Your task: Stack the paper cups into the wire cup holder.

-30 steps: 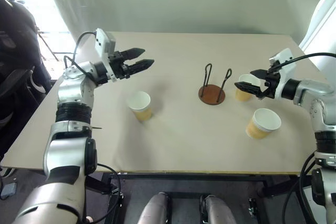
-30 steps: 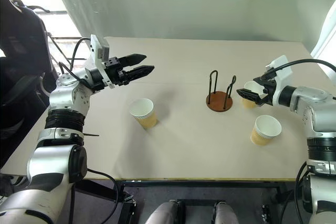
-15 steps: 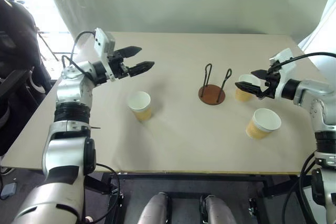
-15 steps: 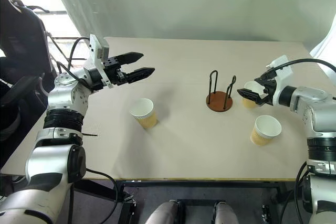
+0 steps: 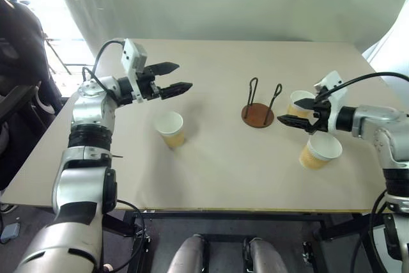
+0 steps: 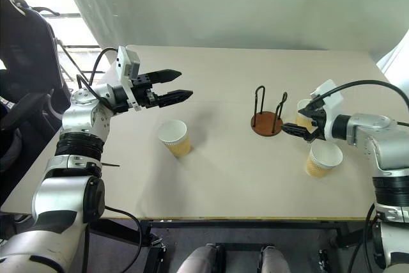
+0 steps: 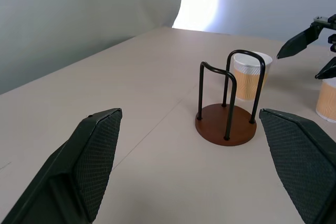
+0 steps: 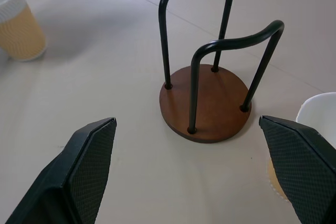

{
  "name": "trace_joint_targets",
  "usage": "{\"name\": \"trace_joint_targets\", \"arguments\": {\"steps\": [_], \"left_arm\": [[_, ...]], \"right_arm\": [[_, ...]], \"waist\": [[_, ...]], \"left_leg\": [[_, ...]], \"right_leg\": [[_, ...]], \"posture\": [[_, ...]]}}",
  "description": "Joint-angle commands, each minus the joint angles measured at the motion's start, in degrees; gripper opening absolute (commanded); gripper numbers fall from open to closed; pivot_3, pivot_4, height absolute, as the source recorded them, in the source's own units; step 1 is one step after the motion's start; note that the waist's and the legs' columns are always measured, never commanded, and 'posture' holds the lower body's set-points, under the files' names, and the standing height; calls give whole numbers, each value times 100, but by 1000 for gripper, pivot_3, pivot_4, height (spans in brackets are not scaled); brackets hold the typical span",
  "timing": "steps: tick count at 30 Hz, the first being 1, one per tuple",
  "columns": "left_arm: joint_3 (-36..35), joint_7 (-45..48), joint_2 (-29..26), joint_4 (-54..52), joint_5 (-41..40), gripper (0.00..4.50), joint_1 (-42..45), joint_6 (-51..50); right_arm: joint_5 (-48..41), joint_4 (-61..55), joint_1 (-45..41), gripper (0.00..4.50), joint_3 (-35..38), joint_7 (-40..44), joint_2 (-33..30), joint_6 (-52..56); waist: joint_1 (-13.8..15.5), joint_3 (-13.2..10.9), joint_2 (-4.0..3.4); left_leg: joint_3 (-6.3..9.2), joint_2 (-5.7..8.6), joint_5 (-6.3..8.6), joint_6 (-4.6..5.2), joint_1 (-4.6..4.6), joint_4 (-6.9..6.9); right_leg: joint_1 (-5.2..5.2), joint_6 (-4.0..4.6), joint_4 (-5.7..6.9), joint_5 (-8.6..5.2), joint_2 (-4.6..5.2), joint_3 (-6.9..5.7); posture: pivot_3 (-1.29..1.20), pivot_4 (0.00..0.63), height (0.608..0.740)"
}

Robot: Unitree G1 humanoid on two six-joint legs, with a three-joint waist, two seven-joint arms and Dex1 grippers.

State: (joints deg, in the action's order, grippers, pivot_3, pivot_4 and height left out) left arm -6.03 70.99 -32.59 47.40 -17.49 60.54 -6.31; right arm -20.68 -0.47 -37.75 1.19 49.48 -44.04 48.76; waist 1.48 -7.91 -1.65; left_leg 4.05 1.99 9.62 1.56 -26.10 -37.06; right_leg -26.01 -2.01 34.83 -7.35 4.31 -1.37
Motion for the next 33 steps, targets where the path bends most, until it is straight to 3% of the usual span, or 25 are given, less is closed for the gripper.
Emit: {"name": "trace_joint_targets", "arguments": {"steps": [1, 33], "left_arm": [[-99, -46, -62, -104, -4, 4493, 176, 117], [-132, -85, -124, -330, -38, 4493, 121, 26]], "right_arm": [[118, -111, -241, 4500, -76, -149, 64, -153], [980, 392, -843, 4500, -773, -521, 658, -737]], "waist": [[2, 0, 0], [6, 0, 0]], "left_leg": [[0, 0, 0, 0, 0, 0], [4, 0, 3, -1, 0, 0]], "right_leg": [[0, 0, 0, 1, 0, 0], [-1, 22, 0, 14, 0, 0]], "posture": [[0, 150, 740], [0, 150, 740]]}}
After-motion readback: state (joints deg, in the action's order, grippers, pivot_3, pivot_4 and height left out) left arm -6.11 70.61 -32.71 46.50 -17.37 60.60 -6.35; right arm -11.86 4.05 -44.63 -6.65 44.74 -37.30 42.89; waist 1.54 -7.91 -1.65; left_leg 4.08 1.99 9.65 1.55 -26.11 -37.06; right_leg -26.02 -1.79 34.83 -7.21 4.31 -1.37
